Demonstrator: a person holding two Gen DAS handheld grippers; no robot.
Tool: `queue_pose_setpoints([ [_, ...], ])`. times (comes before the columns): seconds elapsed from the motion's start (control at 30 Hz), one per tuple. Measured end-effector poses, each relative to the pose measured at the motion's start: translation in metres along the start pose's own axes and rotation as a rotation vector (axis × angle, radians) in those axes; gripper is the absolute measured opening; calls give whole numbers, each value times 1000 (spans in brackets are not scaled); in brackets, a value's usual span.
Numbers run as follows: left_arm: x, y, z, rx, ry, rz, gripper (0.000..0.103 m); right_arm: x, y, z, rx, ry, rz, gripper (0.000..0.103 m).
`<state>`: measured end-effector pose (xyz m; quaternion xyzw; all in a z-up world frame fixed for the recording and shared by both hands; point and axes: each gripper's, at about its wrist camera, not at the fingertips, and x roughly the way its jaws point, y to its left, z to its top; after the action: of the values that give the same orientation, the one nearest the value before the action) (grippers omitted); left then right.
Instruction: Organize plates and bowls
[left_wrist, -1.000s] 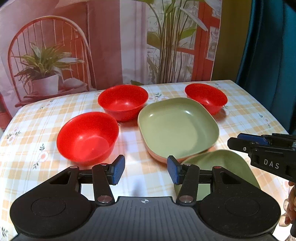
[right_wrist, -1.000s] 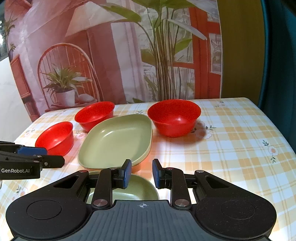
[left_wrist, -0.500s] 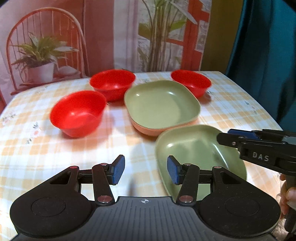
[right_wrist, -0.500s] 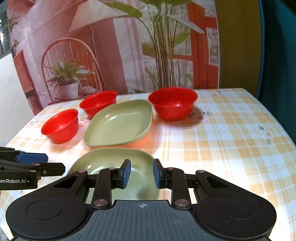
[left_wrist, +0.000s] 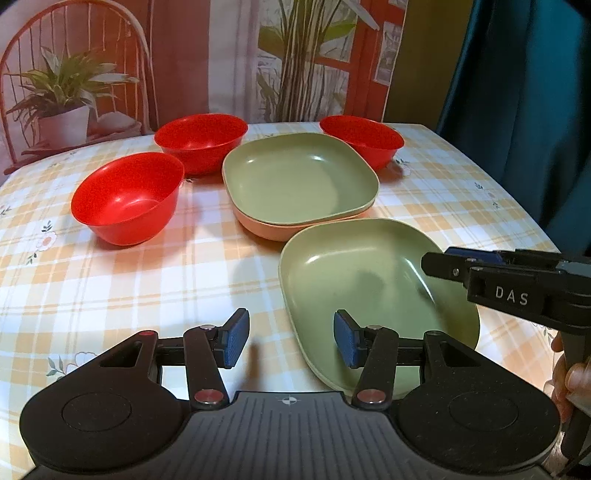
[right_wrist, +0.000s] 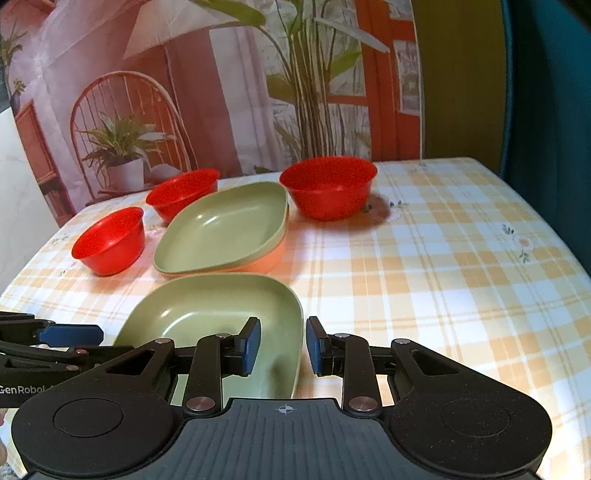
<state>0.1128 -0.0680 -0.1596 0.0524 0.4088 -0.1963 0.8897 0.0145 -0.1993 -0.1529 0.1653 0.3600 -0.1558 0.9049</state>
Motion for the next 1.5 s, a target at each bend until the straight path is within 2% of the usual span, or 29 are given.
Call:
queue_pose_setpoints([
  [0.33,1,1,-3,-30,5,-18,52,4,3,-8,-1,24,9,27],
  [0.4,1,2,-4,-35,5,-26,49,3,3,-9,0,24,11,27],
  [0.5,2,0,-5,-31,8,-41,36,3,4,-9,-1,26,16,27],
  [0.53,2,-1,-5,-28,10,-47,28,3,5,-10,-4,27,19,27],
  [0.57,2,-2,-5,-24,12,-49,27,3,6,-10,-7,27,18,28],
  [1.5,-14,-1,-2,-16,-58,-32,26,-5,11,-3,2,-16,32,27],
])
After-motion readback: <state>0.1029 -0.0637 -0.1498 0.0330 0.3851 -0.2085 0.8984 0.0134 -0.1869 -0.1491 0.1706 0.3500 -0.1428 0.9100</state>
